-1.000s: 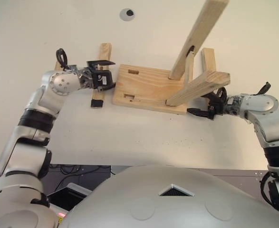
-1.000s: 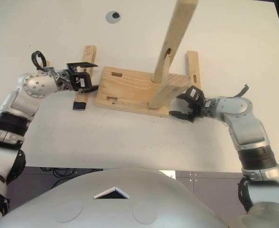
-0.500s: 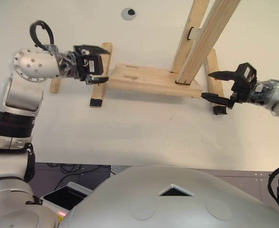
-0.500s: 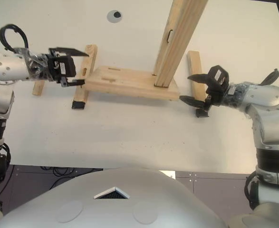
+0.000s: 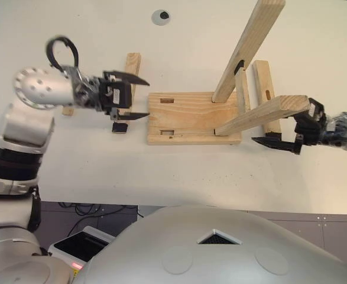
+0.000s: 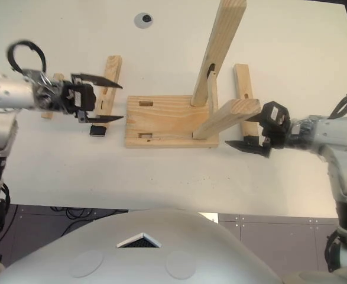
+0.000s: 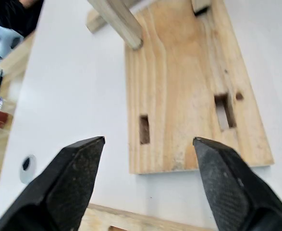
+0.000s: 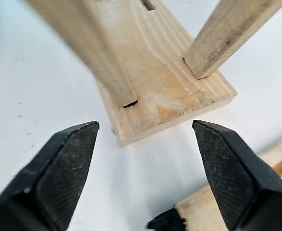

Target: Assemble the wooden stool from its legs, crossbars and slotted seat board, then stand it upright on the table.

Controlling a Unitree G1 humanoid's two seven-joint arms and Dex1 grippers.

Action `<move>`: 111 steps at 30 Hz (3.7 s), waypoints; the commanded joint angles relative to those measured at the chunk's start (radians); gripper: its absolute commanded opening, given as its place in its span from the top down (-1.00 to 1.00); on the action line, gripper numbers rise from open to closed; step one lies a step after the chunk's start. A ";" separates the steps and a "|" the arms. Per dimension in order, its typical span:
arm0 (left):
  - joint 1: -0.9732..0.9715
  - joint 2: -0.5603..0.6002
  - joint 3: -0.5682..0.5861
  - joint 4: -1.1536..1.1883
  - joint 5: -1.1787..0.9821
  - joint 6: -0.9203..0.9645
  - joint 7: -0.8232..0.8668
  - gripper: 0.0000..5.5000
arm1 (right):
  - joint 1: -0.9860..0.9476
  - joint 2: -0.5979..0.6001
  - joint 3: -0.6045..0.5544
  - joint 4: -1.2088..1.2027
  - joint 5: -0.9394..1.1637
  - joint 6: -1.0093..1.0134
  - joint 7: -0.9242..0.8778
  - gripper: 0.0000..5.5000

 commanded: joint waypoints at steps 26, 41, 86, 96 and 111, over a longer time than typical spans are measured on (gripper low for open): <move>0.010 -0.312 -0.205 0.371 0.159 -0.160 0.132 -0.23 | -0.289 0.273 0.482 0.064 -0.417 0.242 -0.495 -0.30; 0.254 -0.266 0.293 0.036 -0.110 0.108 0.404 -0.23 | -0.263 0.189 0.264 0.011 -0.328 0.265 -0.432 -0.30; -0.105 -0.516 0.278 -0.026 -0.171 -0.196 0.703 0.54 | -0.679 0.662 -0.292 0.144 0.896 0.386 -0.861 -0.30; -0.112 -0.622 0.090 0.045 -0.073 -0.287 0.673 0.54 | -0.798 0.777 -0.208 0.134 1.066 0.294 -1.122 -0.30; -0.054 -0.626 0.046 0.043 -0.047 -0.308 0.650 0.54 | -0.814 0.750 -0.134 0.146 1.109 0.249 -1.157 0.67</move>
